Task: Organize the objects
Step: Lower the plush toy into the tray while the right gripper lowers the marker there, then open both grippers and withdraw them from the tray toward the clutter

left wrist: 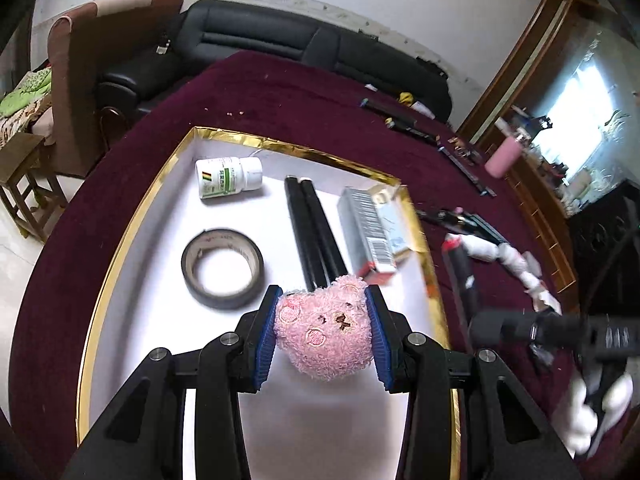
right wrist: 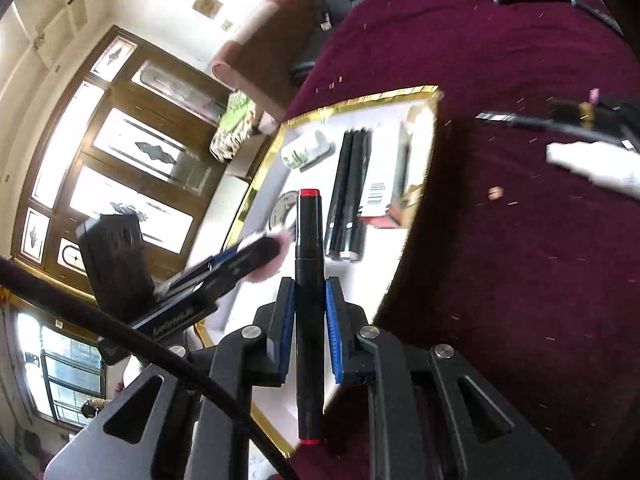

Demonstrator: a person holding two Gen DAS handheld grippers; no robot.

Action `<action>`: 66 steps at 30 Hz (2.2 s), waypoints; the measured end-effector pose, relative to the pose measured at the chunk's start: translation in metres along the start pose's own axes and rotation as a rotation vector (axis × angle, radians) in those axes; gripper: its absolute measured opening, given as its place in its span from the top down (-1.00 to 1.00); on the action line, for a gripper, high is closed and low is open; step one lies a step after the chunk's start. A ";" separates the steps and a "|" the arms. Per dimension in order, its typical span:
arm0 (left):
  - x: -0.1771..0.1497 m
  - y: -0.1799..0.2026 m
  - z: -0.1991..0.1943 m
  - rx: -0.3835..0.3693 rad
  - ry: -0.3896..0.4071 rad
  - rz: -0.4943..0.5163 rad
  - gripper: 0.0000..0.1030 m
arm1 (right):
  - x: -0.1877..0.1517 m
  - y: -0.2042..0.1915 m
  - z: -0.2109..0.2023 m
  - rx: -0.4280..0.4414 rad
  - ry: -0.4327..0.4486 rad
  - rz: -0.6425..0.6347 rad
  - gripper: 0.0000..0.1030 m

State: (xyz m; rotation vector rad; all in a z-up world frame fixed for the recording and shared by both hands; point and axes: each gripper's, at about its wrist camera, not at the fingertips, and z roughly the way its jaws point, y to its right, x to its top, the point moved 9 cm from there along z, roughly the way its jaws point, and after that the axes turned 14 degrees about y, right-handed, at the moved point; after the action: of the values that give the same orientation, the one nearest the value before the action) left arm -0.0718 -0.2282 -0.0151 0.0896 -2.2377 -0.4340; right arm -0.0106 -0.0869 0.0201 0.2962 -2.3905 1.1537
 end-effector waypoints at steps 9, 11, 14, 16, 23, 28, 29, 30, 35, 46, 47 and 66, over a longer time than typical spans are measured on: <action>0.026 -0.026 0.050 0.075 -0.036 -0.036 0.31 | 0.007 0.008 0.031 -0.081 -0.015 0.001 0.74; 0.029 -0.031 0.057 0.089 -0.044 -0.040 0.31 | 0.013 0.011 0.037 -0.104 -0.012 0.000 0.74; 0.030 -0.043 0.068 0.124 -0.065 -0.047 0.30 | 0.023 0.014 0.049 -0.160 -0.002 -0.014 0.74; 0.030 -0.049 0.072 0.139 -0.071 -0.051 0.28 | 0.032 0.019 0.056 -0.205 0.003 -0.031 0.74; 0.030 -0.056 0.076 0.121 -0.079 -0.078 0.20 | 0.052 0.025 0.075 -0.317 0.014 -0.069 0.72; 0.032 -0.054 0.077 0.086 -0.082 -0.109 0.07 | 0.058 0.030 0.076 -0.359 0.037 -0.076 0.67; 0.034 -0.054 0.077 0.079 -0.076 -0.113 0.07 | 0.060 0.029 0.074 -0.356 0.049 -0.071 0.67; 0.038 -0.053 0.074 0.073 -0.064 -0.119 0.07 | 0.062 0.028 0.070 -0.349 0.069 -0.063 0.67; 0.052 -0.054 0.061 0.070 -0.018 -0.117 -0.02 | 0.068 0.013 0.040 -0.297 0.146 -0.069 0.52; 0.018 -0.044 0.000 0.001 -0.029 -0.173 -0.06 | 0.040 0.006 -0.033 -0.195 0.236 -0.056 0.32; 0.011 -0.045 -0.002 0.012 -0.048 -0.162 -0.06 | 0.038 0.008 -0.038 -0.194 0.247 -0.053 0.25; 0.008 -0.049 0.017 0.213 -0.017 -0.055 -0.09 | 0.018 0.038 -0.076 -0.173 0.298 0.038 0.13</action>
State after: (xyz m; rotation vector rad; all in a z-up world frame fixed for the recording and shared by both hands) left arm -0.0941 -0.2714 -0.0358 0.2602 -2.2966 -0.2244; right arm -0.0166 -0.0032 0.0437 0.0189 -2.2193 0.9264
